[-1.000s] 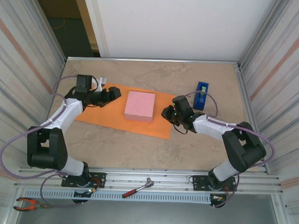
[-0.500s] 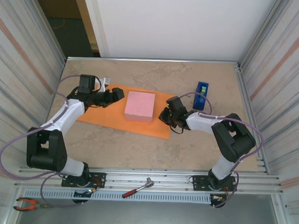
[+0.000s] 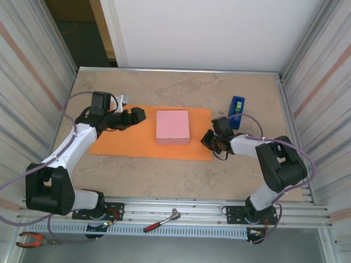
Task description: Wrap the gift box in paper
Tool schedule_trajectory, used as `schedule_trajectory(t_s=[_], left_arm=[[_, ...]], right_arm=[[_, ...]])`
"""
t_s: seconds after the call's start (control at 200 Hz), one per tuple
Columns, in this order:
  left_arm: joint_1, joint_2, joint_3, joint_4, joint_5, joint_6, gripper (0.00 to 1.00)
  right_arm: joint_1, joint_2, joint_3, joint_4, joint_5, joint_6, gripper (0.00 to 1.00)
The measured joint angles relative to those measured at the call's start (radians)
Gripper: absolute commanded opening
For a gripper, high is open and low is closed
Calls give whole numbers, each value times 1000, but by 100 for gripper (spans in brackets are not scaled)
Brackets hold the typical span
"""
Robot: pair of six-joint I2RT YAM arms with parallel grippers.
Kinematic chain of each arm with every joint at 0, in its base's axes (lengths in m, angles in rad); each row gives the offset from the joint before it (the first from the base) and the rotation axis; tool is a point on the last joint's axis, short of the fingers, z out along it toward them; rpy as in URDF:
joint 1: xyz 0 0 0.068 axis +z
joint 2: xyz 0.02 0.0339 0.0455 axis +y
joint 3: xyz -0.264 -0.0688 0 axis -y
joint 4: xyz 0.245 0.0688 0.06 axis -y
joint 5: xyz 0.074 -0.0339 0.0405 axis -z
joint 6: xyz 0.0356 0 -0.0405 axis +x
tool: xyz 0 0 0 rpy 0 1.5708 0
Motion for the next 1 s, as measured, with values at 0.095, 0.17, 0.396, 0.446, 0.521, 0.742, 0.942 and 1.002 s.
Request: schedule_trajectory(t_s=[0.095, 0.17, 0.396, 0.446, 0.521, 0.742, 0.942, 1.002], left_arm=[[-7, -35, -24, -6, -8, -6, 82], [-11, -43, -34, -14, -9, -7, 82], [-40, -12, -45, -10, -10, -14, 83], [-55, 8, -45, 2, -9, -19, 82], [-82, 56, -45, 18, -6, -23, 82], [-146, 241, 2, 66, -3, -38, 83], [-179, 366, 72, 121, 13, -58, 82], [-190, 405, 97, 134, 17, -61, 81]], right_arm=[[-50, -8, 1, -27, -25, -42, 11], [-67, -14, 13, -60, -48, -77, 13], [-23, -97, 89, -135, -102, -128, 61], [-6, -112, 114, -145, -102, -135, 73], [16, -117, 152, -154, -101, -138, 82], [37, -67, 244, -172, -102, -160, 87], [37, 23, 279, -175, -119, -162, 83], [38, 42, 282, -174, -127, -164, 79]])
